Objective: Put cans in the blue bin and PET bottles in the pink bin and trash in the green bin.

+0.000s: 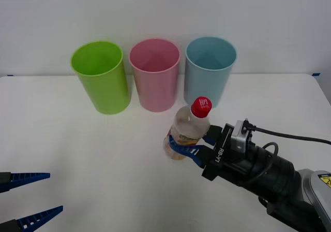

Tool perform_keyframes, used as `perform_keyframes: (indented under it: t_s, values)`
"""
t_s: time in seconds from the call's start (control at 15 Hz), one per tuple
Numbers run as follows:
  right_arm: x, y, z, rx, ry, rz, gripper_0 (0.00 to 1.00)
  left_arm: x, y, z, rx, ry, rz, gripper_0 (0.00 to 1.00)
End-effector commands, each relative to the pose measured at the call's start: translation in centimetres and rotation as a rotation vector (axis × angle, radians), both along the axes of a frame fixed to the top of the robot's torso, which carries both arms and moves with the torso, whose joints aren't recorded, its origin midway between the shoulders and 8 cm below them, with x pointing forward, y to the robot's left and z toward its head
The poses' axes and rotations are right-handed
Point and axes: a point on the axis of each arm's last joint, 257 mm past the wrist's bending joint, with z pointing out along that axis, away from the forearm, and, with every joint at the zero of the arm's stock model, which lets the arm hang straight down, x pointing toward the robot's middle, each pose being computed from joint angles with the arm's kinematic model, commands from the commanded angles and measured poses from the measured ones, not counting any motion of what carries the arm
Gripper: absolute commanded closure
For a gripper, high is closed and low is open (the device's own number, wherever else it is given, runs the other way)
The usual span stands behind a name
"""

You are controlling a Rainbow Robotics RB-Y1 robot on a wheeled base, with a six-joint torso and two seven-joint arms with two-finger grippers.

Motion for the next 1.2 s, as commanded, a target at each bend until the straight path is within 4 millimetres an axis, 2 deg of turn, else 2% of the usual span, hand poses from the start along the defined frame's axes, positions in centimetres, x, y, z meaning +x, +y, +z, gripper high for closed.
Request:
perform_keyframes:
  t_s: [0.07, 0.4, 0.6, 0.87, 1.2]
  values:
    - [1.5, 1.0, 2.6, 0.046, -0.031, -0.016, 1.0, 0.0, 0.0, 0.0, 0.0, 0.0, 0.0, 0.0]
    - [4.6, 3.9, 7.1, 0.076, -0.047, -0.028, 1.0, 0.0, 0.0, 0.0, 0.0, 0.0, 0.0, 0.0]
    - [7.2, 4.3, 9.2, 0.075, -0.033, -0.077, 1.0, 0.0, 0.0, 0.0, 0.0, 0.0, 0.0, 0.0]
    - [10.4, 3.9, 11.0, 0.014, -0.026, -0.153, 1.0, 0.0, 0.0, 0.0, 0.0, 0.0, 0.0, 0.0]
    - [14.8, 4.1, 12.2, -0.008, 0.017, -0.215, 1.0, 0.0, 0.0, 0.0, 0.0, 0.0, 0.0, 0.0]
